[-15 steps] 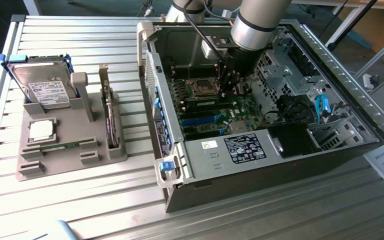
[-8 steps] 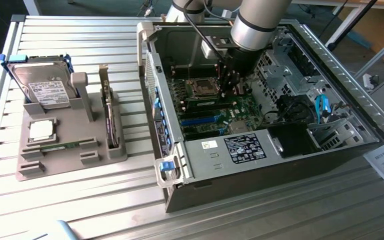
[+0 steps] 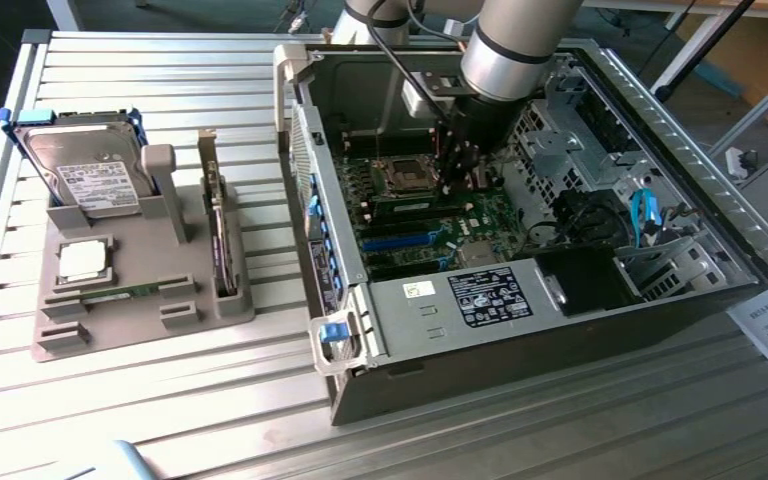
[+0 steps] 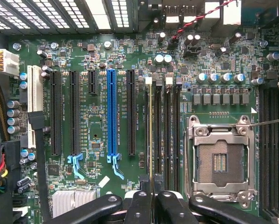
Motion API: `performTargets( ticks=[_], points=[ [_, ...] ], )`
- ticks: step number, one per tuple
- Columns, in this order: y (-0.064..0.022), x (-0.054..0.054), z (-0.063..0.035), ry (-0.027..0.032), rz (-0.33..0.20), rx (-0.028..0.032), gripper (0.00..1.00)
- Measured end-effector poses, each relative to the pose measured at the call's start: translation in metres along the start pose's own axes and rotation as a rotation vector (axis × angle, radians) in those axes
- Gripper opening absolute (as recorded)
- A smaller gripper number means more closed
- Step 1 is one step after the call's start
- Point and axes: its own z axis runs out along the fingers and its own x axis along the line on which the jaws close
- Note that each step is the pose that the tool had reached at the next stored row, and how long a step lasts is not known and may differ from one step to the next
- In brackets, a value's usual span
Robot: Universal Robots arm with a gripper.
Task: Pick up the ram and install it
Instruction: 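Insert the ram into the slot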
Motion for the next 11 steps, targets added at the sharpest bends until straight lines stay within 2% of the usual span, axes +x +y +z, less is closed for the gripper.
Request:
performTargets(
  ticks=[11],
  points=[
    [0.0000, -0.0010, 0.0017, -0.0002, 0.000, 0.0001, 0.12]
  ],
)
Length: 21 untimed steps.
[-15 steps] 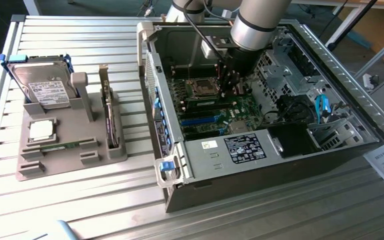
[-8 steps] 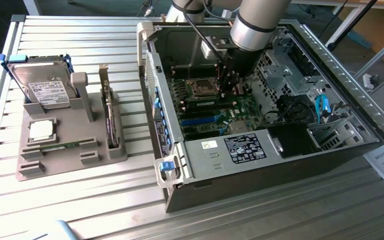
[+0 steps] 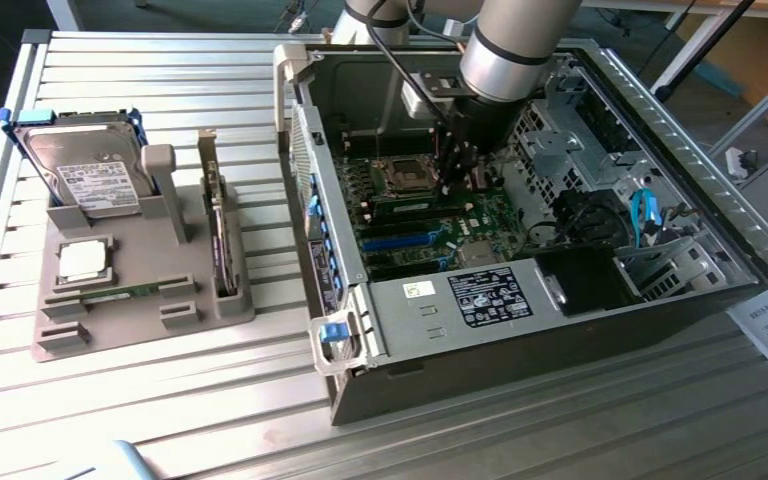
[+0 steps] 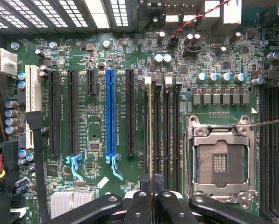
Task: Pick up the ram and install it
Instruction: 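Insert the ram into the slot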
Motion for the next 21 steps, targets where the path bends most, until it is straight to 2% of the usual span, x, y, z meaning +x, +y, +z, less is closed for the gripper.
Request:
performTargets(
  ticks=[21],
  points=[
    [-0.0001, -0.0003, -0.0005, 0.0002, 0.001, -0.0001, 0.12]
  ],
)
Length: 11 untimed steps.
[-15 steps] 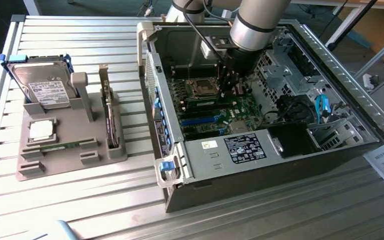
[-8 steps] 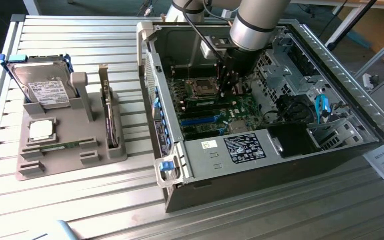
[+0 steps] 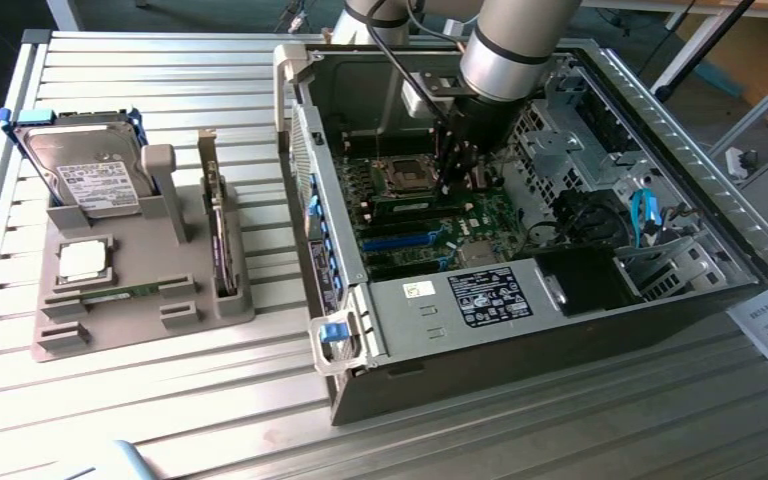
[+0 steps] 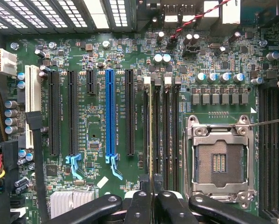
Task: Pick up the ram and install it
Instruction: 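Insert the ram into the slot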
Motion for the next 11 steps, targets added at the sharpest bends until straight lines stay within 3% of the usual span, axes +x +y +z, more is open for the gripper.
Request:
performTargets(
  ticks=[11],
  points=[
    [-0.0001, -0.0001, 0.0018, -0.0003, 0.000, 0.0001, 0.12]
  ],
)
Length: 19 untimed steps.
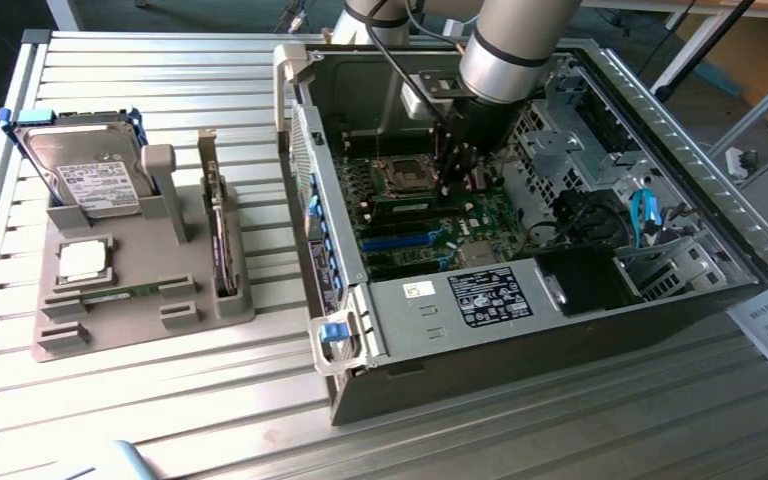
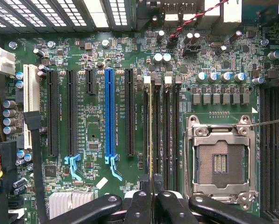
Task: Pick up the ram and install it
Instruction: 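Insert the ram into the slot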
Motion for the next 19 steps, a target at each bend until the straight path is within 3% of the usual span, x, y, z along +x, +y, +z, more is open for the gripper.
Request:
performTargets(
  ticks=[19],
  points=[
    [0.0000, 0.0001, -0.0020, 0.0004, -0.005, 0.0000, 0.12]
  ],
)
